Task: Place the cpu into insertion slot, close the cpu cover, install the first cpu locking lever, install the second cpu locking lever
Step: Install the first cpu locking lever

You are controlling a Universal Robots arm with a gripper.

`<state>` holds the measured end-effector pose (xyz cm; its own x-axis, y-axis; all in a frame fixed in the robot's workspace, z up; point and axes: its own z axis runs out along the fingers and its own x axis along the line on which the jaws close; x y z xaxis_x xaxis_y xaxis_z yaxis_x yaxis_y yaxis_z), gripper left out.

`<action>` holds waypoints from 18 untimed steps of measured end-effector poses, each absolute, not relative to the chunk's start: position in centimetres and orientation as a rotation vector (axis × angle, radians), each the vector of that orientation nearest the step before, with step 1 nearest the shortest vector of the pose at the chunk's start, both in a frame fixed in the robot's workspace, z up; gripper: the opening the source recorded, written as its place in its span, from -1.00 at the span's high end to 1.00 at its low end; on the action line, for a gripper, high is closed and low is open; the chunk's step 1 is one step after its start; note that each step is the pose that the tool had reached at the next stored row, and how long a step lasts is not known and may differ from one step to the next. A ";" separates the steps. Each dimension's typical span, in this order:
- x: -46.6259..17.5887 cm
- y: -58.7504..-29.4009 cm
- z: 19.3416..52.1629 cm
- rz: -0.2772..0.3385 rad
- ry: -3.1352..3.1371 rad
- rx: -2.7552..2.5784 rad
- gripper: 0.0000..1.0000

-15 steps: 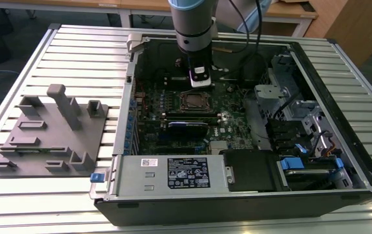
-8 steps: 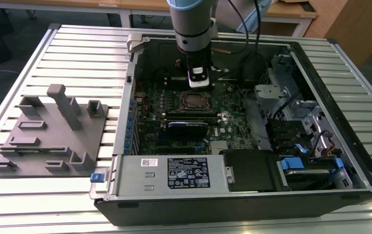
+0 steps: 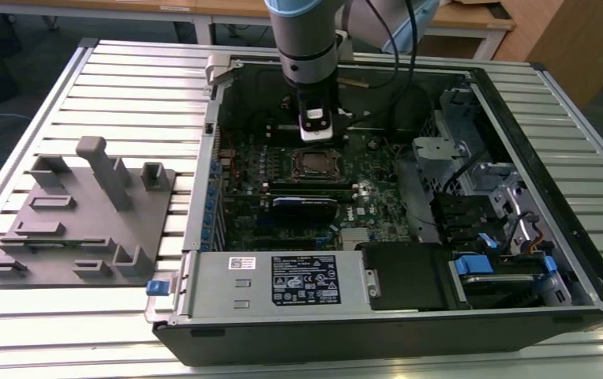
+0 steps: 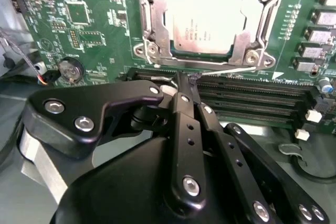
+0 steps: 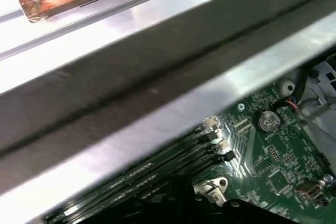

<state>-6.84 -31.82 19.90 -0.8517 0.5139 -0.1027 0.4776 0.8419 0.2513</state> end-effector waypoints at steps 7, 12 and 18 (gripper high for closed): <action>-6.9 -31.7 19.8 0.298 2.846 0.780 0.80; -7.0 -31.5 19.6 0.279 2.840 0.785 0.80; -7.1 -31.0 19.3 0.273 2.839 0.787 0.80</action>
